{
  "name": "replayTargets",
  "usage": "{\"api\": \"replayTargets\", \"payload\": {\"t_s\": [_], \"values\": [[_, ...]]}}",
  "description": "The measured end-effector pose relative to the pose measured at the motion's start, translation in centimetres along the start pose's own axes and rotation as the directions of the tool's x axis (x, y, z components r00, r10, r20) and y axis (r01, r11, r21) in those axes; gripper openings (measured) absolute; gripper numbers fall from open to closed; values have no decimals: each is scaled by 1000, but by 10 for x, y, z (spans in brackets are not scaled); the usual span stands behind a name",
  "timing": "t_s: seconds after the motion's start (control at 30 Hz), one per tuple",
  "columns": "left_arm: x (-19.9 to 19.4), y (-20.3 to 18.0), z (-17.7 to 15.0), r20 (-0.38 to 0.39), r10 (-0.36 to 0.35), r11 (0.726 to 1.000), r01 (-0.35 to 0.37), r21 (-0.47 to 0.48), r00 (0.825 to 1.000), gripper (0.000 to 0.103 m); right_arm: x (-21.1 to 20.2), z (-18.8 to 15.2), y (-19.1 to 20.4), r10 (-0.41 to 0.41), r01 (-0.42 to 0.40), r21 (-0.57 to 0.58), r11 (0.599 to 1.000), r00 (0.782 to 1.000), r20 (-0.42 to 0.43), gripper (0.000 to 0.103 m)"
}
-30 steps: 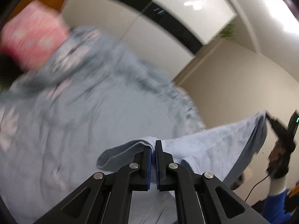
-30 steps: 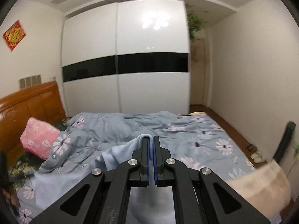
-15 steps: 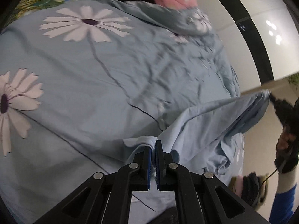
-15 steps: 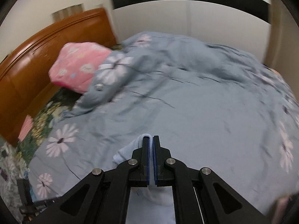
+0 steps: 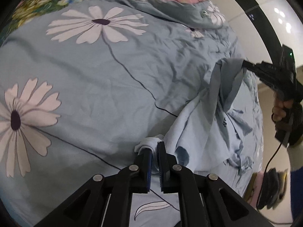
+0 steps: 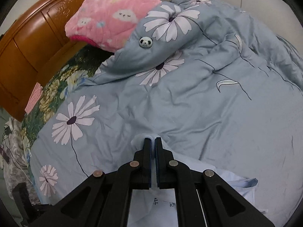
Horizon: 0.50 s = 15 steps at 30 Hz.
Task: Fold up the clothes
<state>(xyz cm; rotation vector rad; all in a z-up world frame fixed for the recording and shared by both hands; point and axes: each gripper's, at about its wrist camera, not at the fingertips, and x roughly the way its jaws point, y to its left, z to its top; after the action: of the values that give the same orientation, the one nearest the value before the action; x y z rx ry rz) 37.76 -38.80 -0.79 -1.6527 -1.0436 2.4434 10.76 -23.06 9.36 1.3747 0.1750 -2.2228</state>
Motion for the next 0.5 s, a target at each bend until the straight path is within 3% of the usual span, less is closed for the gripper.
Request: {"api": "replayTargets", "payload": {"t_s": [0.07,0.13,0.17,0.2,0.27,0.4,0.5], "values": [[-2,-6,1,-10,10,1000,-10,20,1000,11,4,0,-1,10,-10,-12,1000,1000,-13,9],[-5,-11,1,-13,15,999,-15,39,1000,14,-14,-3,-7,25,-25,-39,999,1000,2,28],[-6,-14,1,-15,17,999,-17,47,1000,18,-27,-6,-12,34,-33,-51,998,999,21,42],[-9,-18,0,-12,24,998,-23,58,1000,23,-42,-11,-19,42,-40,-63,997,998,44,46],[-14,-26,-2,-6,37,996,-36,81,999,37,-69,-25,-37,26,-20,-57,998,996,90,46],[-24,-37,1,10,66,991,-67,117,998,39,-106,-85,-114,-45,30,104,994,988,147,47],[-27,-48,12,26,97,986,-100,137,995,39,-97,-144,-173,-87,64,274,959,994,72,47]]}}
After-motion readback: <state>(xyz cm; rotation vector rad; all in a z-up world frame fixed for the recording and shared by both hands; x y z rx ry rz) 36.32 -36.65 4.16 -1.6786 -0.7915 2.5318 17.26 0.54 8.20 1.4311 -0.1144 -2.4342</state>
